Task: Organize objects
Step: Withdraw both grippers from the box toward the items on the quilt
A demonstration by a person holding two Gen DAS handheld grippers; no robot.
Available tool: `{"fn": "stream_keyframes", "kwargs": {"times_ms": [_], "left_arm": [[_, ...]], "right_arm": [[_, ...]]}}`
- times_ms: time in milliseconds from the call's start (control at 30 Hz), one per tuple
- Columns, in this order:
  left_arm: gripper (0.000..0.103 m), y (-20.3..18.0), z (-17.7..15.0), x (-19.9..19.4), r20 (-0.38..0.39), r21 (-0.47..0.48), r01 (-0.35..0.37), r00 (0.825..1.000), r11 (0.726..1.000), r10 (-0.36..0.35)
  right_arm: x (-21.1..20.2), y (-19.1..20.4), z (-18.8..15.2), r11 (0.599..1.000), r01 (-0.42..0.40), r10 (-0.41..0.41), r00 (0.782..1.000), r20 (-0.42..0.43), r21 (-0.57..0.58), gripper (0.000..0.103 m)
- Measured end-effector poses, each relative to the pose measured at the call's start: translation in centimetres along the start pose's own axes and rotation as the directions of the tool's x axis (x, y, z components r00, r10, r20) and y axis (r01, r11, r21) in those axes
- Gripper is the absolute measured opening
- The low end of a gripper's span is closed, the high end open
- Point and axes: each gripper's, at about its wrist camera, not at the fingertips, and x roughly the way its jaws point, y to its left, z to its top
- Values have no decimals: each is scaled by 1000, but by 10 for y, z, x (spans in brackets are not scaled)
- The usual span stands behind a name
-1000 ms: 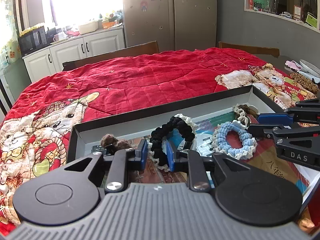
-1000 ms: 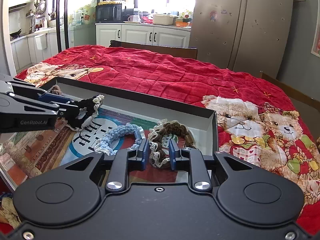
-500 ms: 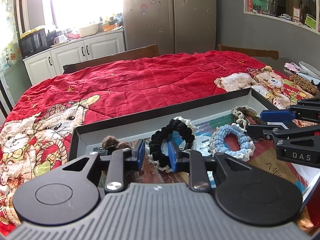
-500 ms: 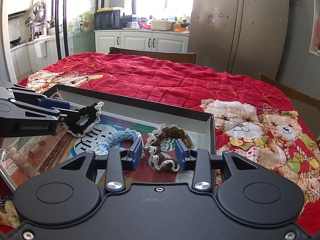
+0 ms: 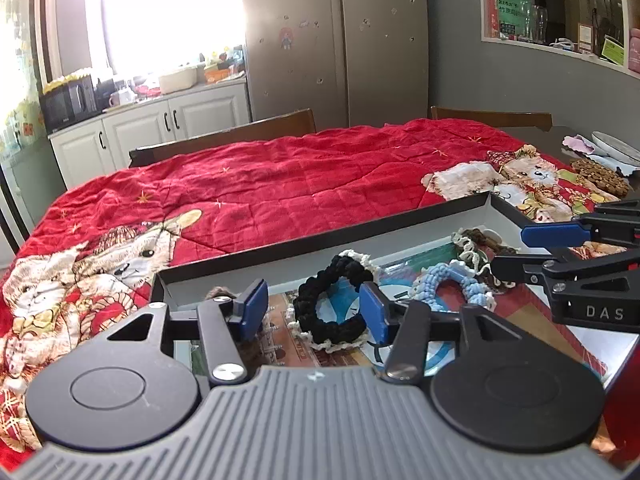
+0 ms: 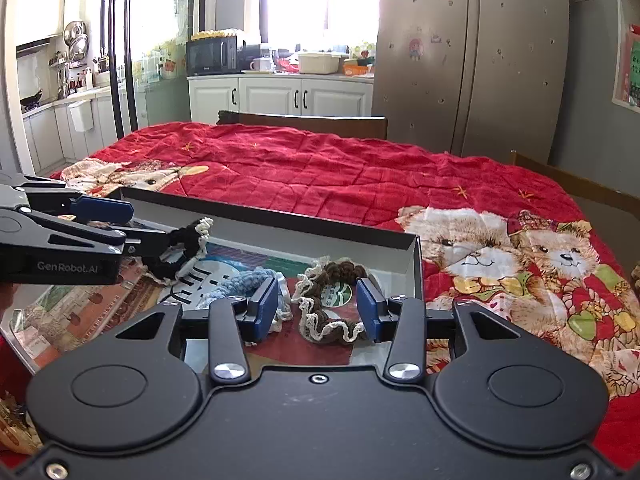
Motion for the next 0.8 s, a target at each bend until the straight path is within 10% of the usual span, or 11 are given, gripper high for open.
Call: {"fn": "stream_keyframes", "kwargs": {"times_ms": [800], "left_arm": [[77,-5,-1,-53,91,59,-10,996,998,5]], "right_arm": [[-52,21,0,997,-59,62,996,63,-44,46]]}}
